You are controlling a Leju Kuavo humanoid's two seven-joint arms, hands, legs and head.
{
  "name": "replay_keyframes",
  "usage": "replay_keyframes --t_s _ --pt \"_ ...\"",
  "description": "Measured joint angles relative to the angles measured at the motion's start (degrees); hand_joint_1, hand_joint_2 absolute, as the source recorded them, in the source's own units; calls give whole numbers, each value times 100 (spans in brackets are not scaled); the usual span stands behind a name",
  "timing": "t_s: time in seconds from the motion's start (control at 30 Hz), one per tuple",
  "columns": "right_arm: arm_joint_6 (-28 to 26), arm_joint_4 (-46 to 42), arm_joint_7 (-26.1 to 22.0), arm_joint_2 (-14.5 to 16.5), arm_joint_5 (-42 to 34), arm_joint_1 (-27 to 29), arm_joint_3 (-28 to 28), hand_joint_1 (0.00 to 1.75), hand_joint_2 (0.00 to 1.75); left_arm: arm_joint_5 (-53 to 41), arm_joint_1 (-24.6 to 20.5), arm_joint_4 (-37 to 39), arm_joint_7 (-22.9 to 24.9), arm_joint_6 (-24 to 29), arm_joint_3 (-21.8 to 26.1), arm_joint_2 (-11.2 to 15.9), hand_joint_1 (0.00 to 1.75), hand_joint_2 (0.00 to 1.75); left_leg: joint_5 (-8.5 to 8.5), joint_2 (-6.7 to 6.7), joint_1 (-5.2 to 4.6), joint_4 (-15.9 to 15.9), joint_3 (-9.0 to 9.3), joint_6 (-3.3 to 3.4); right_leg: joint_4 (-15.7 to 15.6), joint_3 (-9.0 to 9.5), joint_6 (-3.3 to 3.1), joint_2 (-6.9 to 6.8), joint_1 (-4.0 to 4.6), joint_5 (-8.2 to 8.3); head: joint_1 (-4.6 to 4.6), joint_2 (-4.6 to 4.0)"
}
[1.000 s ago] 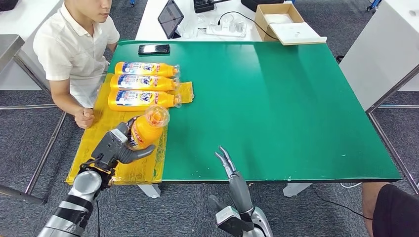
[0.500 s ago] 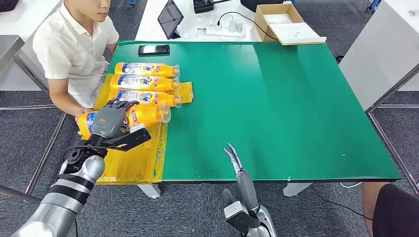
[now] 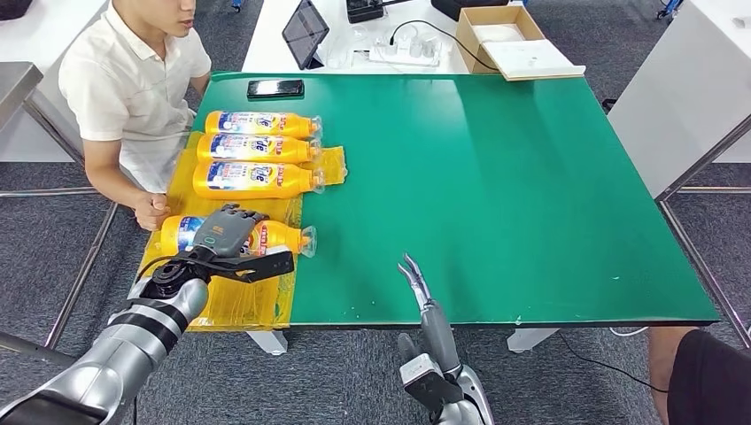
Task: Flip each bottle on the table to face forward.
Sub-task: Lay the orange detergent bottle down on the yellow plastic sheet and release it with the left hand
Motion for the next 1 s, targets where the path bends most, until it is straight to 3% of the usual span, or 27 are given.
replay_keyframes --t_s 0.33,0.47,0.67,1.0 --pt "36 72 0 7 -34 -8 -27 0 0 404 -157 355 29 -302 -14 -19 175 175 1 0 0 0 0 1 1 1 0 0 0 1 2 0" --pt "102 303 -5 51 -127 -134 -30 0 0 1152 -525 1024 -50 -745 297 -82 3 175 1 0 0 0 2 1 1 4 0 0 0 1 0 0" --pt "98 490 -7 56 -241 -244 -30 0 0 1902 -719 1323 -373 -1582 695 -141 0 175 1 -4 1 0 8 0 2 11 0 -1 0 0 0 0" --pt "58 645 -7 51 -400 -307 -27 0 0 2091 -799 1460 -618 -1657 896 -178 0 175 1 -5 0 0 16 0 1 18 0 -2 -1 1 1 0"
